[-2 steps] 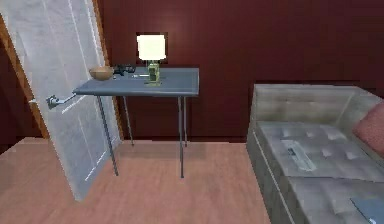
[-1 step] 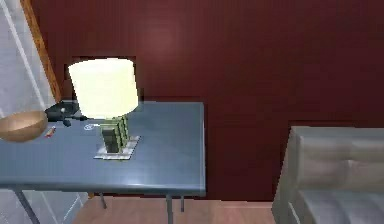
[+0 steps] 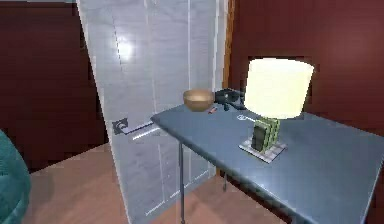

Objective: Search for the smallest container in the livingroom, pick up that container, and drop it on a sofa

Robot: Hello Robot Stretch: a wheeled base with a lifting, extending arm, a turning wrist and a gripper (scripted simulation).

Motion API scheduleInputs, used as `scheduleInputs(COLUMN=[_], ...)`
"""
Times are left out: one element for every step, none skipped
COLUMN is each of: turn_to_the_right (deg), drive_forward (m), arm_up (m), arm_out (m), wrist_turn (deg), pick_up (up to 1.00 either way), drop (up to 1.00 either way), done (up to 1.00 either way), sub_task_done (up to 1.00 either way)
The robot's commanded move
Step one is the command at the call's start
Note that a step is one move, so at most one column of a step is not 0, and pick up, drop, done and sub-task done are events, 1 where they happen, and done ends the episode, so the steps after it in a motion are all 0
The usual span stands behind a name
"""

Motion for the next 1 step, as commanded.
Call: scheduleInputs(turn_to_the_right=[-45.0], drive_forward=[0.0], arm_up=[0.0], arm_out=[0.0], wrist_turn=[0.0], pick_up=[0.0], drop=[0.0], done=[0.0], sub_task_done=[0.0])
